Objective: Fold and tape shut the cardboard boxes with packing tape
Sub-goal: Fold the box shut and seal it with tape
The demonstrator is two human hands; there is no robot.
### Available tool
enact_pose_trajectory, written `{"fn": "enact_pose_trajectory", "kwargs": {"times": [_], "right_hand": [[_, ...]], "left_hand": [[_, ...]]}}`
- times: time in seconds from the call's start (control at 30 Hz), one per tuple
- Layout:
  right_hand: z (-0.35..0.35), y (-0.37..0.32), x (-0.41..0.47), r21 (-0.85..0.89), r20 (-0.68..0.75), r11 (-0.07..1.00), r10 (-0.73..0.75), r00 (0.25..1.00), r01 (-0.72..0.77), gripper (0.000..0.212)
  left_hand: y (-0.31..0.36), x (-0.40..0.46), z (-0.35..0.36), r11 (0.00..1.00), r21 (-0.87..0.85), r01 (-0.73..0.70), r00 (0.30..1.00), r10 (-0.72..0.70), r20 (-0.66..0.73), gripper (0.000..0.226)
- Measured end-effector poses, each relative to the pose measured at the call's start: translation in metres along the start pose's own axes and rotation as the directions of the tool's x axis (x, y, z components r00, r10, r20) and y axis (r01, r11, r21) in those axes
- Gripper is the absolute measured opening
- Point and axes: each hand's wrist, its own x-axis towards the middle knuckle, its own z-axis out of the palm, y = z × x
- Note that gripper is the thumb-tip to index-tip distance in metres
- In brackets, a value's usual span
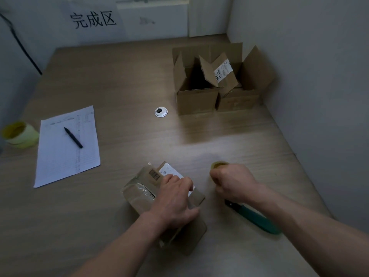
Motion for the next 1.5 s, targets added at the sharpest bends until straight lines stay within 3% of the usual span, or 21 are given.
{"fn": "enact_pose_trajectory", "kwargs": {"times": [0.13, 0.3, 0.37, 0.47, 0.63, 0.73, 0.8, 0.87, 0.9, 0.97, 1.03, 1.13, 1.2, 1.27, 1.33, 1.43, 1.5], "right_hand": [[0.002, 0.007, -0.024, 0.109, 0.003, 0.994, -0.017, 1.0, 0.017, 0.021], [0.005, 0.016, -0.047, 0.279, -0.137, 0.959, 0.09, 0.986, -0.049, 0.022], [0.007, 0.026, -0.051, 0.278, -0.15, 0.952, 0.178, 0.972, -0.132, 0.025], [0.014, 0.043, -0.057, 0.203, -0.062, 0.919, 0.357, 0.932, -0.339, 0.03], [0.039, 0.055, -0.079, 0.112, -0.029, 0.847, 0.525, 0.85, -0.52, 0.019], [0.04, 0.044, -0.083, 0.024, -0.07, 0.807, 0.59, 0.804, -0.59, 0.018], [0.033, 0.024, -0.077, 0.103, -0.199, 0.762, 0.646, 0.737, -0.64, 0.028], [0.024, -0.012, -0.068, 0.329, -0.341, 0.818, 0.568, 0.749, -0.471, 0.037], [0.02, -0.034, -0.063, 0.423, -0.364, 0.843, 0.493, 0.79, -0.331, 0.042], [0.017, -0.073, -0.053, 0.55, -0.306, 0.827, 0.33, 0.893, -0.118, 0.055], [0.019, -0.101, -0.042, 0.603, -0.225, 0.798, 0.17, 0.959, 0.0, 0.061], [0.034, -0.121, -0.026, 0.605, -0.12, 0.794, 0.019, 0.993, 0.058, 0.058], [0.046, -0.129, -0.021, 0.649, -0.064, 0.759, -0.024, 0.998, 0.06, 0.054], [0.058, -0.135, -0.02, 0.715, -0.121, 0.695, 0.019, 0.992, 0.074, 0.052], [0.067, -0.138, -0.018, 0.725, -0.203, 0.684, 0.11, 0.973, 0.074, 0.05], [0.074, -0.143, -0.014, 0.713, -0.286, 0.695, 0.165, 0.944, 0.095, 0.051], [0.076, -0.143, -0.012, 0.7, -0.318, 0.706, 0.169, 0.933, 0.111, 0.051]], "left_hand": [[0.002, 0.001, 0.003, 0.999, 0.014, 0.042, 0.999, -0.042, 0.003, 0.039], [0.003, 0.001, 0.003, 0.999, 0.027, 0.031, 0.999, -0.03, -0.034, 0.035], [0.001, 0.0, 0.003, 0.999, 0.043, 0.014, 1.0, -0.014, -0.022, 0.034], [0.0, 0.001, -0.001, 0.994, 0.093, -0.048, 0.997, 0.042, 0.062, 0.032], [0.011, 0.007, -0.005, 0.992, 0.108, -0.072, 0.984, 0.053, 0.171, 0.031], [0.014, 0.01, -0.009, 1.0, -0.011, -0.003, 0.991, 0.005, 0.136, 0.03], [0.013, 0.009, -0.016, 0.959, -0.276, 0.069, 0.997, -0.056, 0.057, 0.039], [0.008, -0.001, -0.028, 0.838, -0.541, 0.068, 0.973, -0.176, -0.15, 0.042], [0.003, -0.011, -0.033, 0.817, -0.575, 0.029, 0.919, -0.248, -0.305, 0.039], [-0.01, -0.041, -0.033, 0.872, -0.49, 0.015, 0.788, -0.312, -0.531, 0.043], [-0.019, -0.082, -0.02, 0.926, -0.373, 0.06, 0.766, -0.282, -0.578, 0.055], [-0.023, -0.127, 0.014, 0.925, -0.347, 0.153, 0.852, -0.301, -0.428, 0.07], [-0.022, -0.133, 0.033, 0.881, -0.434, 0.191, 0.881, -0.348, -0.32, 0.073], [-0.019, -0.123, 0.039, 0.803, -0.57, 0.175, 0.858, -0.409, -0.312, 0.067], [-0.013, -0.108, 0.043, 0.652, -0.73, 0.205, 0.731, -0.598, -0.329, 0.059], [0.001, -0.09, 0.044, 0.279, -0.921, 0.271, 0.472, -0.873, -0.125, 0.056], [0.001, -0.089, 0.046, 0.254, -0.928, 0.272, 0.454, -0.884, -0.109, 0.059]]}}
